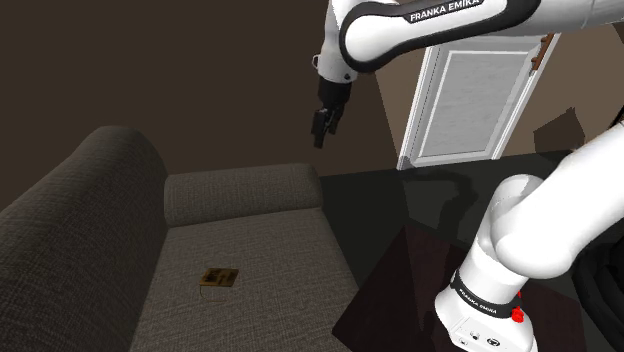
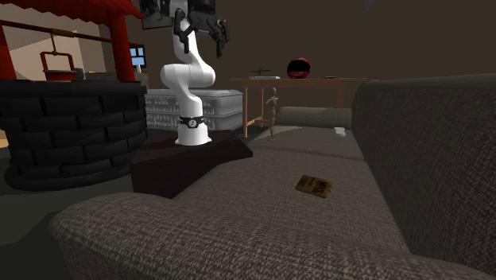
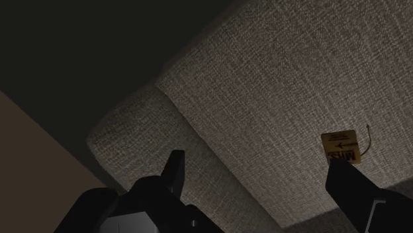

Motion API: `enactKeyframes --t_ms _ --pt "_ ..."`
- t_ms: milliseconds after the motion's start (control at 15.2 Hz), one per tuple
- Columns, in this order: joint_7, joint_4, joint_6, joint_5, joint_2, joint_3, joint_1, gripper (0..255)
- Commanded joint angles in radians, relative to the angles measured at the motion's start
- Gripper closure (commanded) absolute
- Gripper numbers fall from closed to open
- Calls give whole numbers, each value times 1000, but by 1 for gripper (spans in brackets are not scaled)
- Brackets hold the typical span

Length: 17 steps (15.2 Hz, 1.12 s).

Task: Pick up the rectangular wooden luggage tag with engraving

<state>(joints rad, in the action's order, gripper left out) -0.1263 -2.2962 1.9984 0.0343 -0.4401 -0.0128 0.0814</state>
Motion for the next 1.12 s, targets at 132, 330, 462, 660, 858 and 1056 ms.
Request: enactKeyframes --t_ms 132,330,462,660,858,1056 --pt "-70 34 87 -28 134 1 34 0" --pt "-126 72 140 -50 235 -1 56 0" --pt "-164 101 171 -66 303 -5 69 0" --pt "-219 151 210 -89 404 -15 87 0" --pt "-273 207 240 -109 504 -31 102 0" --pt "-323 270 264 -125 603 -50 115 0"
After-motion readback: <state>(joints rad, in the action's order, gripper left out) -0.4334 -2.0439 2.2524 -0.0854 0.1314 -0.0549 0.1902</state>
